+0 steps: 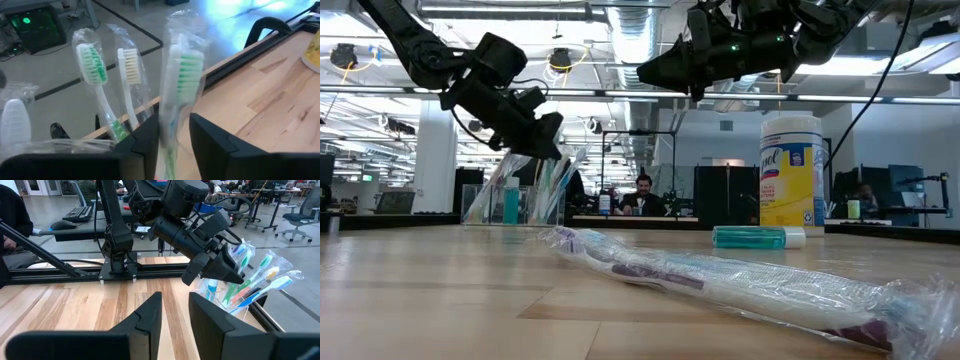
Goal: Pick & Place toothbrushing station
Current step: Put the green toothbrush into the transparent organizer
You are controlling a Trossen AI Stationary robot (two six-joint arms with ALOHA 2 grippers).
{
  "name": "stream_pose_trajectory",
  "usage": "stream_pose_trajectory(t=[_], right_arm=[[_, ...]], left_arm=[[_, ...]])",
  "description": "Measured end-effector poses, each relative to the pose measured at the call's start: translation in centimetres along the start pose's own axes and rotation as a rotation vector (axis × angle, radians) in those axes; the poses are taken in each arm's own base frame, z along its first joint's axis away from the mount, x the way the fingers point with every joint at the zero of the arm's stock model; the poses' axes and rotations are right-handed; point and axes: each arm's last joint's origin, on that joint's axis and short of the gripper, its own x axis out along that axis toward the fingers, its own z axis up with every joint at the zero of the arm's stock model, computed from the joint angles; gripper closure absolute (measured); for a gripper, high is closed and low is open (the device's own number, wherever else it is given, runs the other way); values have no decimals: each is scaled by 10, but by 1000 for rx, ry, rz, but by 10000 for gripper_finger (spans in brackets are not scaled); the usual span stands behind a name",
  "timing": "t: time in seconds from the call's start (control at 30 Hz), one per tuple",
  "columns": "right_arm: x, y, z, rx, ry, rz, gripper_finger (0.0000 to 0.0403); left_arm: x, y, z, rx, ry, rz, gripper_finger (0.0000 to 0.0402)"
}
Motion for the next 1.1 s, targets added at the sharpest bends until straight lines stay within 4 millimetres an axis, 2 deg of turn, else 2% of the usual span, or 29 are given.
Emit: stream_pose_trajectory(t=[0.57, 0.77, 1.1], right_arm=[[0, 0, 0, 0, 0, 0, 315], [0, 0, 0, 0, 0, 0, 315], [0, 0, 0, 0, 0, 0, 315]], left_arm=[[0, -2, 6, -22, -51, -45, 225], [-1, -1, -1, -34, -34, -44, 217], [-2, -2, 5, -5, -101, -74, 220]])
